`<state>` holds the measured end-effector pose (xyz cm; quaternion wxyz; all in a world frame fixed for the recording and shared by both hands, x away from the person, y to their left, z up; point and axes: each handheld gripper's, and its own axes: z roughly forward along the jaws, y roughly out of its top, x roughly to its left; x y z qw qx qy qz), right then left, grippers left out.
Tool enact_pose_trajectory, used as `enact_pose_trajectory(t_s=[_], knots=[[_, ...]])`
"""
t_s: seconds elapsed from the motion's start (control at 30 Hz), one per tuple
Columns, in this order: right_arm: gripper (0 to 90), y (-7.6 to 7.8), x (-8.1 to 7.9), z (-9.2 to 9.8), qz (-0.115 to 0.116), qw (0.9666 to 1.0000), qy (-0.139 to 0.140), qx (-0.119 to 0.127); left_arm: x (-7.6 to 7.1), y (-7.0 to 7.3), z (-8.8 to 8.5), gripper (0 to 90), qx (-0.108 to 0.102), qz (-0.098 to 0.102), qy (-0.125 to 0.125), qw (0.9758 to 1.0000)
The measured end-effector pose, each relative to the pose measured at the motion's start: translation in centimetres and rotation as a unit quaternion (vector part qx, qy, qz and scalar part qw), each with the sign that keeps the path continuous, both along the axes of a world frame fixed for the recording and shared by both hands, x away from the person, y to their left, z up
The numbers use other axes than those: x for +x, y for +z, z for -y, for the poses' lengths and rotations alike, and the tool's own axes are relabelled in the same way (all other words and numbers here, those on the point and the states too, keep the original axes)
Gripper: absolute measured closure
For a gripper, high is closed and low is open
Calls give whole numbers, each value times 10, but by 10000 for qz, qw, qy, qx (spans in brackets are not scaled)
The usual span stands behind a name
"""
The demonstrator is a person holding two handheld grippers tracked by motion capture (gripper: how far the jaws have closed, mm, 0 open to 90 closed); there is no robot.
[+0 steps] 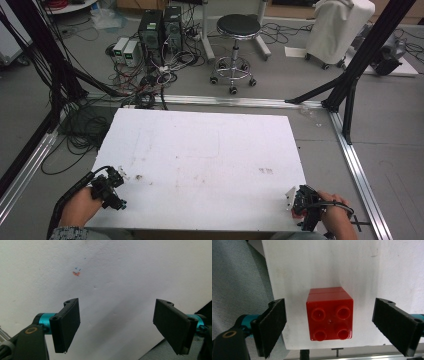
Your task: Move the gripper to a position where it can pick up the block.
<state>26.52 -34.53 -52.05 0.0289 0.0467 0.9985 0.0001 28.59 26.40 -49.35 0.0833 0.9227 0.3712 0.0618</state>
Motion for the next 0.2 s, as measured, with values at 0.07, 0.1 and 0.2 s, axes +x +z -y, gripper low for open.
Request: enact_pose_trajectory(t_s=[0.07,0.1,0.2], knots=[[116,0,0,0,-11,10000,11,9,0,0,0,219,-1,4,0,10000],[116,1,0,0,8,10000,8,33,0,0,0,220,-1,3,0,10000],[116,1,0,0,-1,10000,52,71,0,-1,0,220,-7,-5,-8,10000]])
